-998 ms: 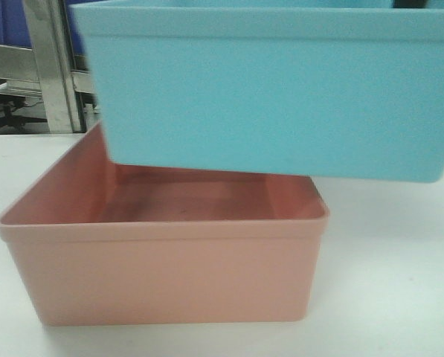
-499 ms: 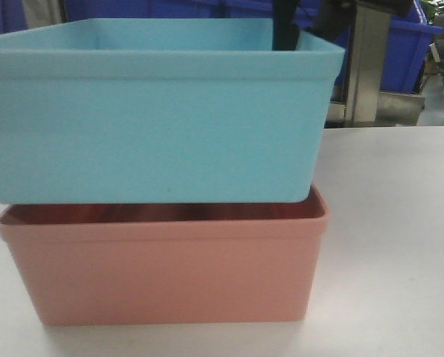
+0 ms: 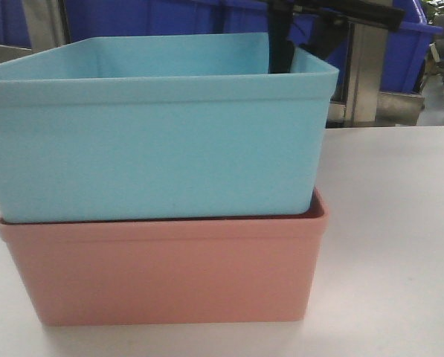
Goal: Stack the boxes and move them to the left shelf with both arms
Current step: 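Carry the light-blue bin over the pink bin and lower it inside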
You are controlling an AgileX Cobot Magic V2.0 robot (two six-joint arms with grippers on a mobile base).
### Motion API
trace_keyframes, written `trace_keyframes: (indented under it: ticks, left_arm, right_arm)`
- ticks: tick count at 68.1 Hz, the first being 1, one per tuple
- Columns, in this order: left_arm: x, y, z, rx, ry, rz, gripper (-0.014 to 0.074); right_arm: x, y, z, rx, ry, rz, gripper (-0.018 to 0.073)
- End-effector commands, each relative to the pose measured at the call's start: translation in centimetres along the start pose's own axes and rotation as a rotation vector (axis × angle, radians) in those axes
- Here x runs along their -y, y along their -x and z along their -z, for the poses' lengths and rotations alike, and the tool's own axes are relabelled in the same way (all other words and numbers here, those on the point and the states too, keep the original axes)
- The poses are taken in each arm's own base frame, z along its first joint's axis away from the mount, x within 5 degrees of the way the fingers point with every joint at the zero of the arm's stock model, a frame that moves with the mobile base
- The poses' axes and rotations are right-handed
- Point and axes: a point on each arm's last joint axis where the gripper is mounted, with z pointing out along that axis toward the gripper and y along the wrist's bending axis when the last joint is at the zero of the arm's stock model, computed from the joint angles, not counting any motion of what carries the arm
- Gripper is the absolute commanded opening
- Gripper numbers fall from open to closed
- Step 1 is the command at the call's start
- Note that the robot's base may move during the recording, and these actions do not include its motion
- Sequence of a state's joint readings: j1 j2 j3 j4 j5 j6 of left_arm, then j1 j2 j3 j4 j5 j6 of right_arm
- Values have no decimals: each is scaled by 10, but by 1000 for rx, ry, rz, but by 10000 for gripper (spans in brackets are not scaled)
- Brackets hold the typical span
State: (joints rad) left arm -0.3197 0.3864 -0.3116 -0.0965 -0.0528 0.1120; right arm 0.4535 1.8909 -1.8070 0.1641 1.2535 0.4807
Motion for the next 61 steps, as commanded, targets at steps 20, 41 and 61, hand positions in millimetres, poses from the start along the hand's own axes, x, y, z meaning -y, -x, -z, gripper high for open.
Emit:
trace_keyframes:
  ticks: [20,41,61]
  left_arm:
    - [0,17,-1,100,4,-5,371]
    - [0,17,-1,100,4,-5,371]
    - [0,17,-1,100,4,-5,371]
  right_arm:
    - [-7,-2,29,50,60,2,56]
    - [-2,-1,29,44,39,-3,56]
    - [1,-1,26,32,29,-11,56]
